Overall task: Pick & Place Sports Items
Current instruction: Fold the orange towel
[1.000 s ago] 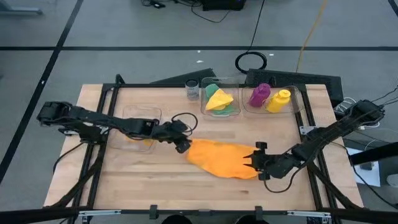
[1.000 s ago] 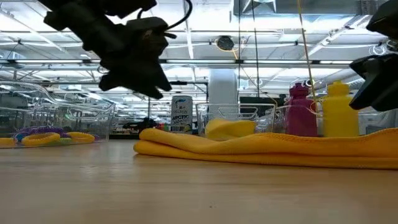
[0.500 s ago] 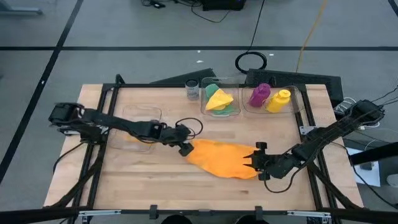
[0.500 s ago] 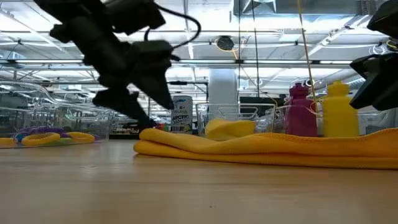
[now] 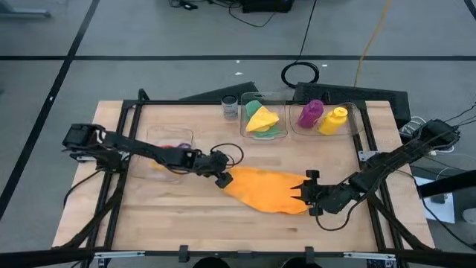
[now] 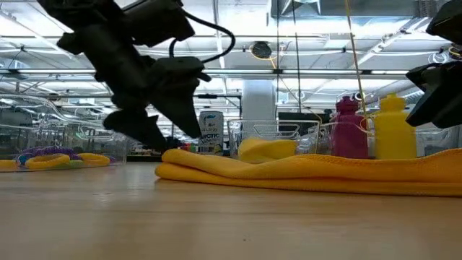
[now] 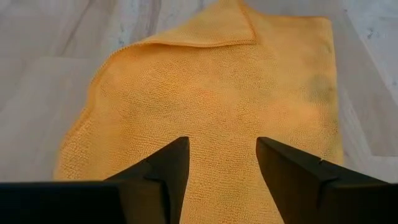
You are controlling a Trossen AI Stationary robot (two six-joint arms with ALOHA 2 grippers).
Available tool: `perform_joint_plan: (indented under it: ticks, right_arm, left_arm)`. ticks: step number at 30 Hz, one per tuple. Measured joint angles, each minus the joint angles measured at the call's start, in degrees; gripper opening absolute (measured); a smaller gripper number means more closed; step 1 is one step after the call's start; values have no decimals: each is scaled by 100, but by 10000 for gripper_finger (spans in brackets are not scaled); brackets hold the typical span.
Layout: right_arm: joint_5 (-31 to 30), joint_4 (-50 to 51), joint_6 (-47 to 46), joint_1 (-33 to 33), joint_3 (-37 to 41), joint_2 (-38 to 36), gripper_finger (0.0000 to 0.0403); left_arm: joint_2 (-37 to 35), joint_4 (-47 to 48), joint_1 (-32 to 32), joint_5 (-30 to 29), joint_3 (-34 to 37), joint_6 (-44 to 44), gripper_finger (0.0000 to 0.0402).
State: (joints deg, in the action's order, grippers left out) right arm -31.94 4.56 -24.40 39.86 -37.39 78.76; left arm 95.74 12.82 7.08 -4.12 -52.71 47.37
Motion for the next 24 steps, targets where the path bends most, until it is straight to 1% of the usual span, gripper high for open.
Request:
perform_joint_plan:
  ticks: [2, 8, 18, 24]
  right_arm:
    - [-2, 0, -2, 0, 0, 0, 139]
    - [-1, -2, -36, 0, -2, -2, 139]
    - [-2, -2, -33, 0, -2, -2, 139]
    - [-1, 2, -36, 0, -2, -2, 139]
  left_arm:
    - [98, -103, 27, 6, 2, 39, 341]
    - [486, -574, 52, 490, 2, 84, 320]
    - [555, -633, 45, 428, 2, -30, 292]
    - [801, -871, 48, 482, -2, 20, 280]
